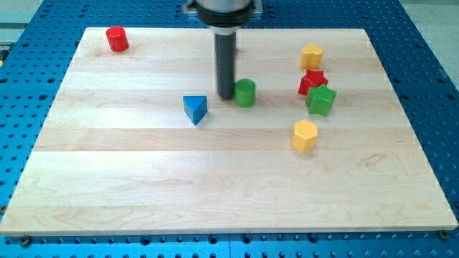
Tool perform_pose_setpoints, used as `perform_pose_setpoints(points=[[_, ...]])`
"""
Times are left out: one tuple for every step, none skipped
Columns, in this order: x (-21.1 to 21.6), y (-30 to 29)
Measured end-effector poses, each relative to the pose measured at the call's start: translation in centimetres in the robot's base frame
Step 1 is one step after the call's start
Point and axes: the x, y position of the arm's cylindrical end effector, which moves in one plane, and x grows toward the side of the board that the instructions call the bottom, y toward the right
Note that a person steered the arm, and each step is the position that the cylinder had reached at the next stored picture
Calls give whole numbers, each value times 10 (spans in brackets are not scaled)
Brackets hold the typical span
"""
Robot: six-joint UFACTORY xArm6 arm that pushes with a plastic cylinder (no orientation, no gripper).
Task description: Move the green circle close to the green star
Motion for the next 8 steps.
perform_pose_setpoints(points=[[7,59],[6,21],[34,-24],[59,26],[61,55],[61,57],[61,67],[61,55]])
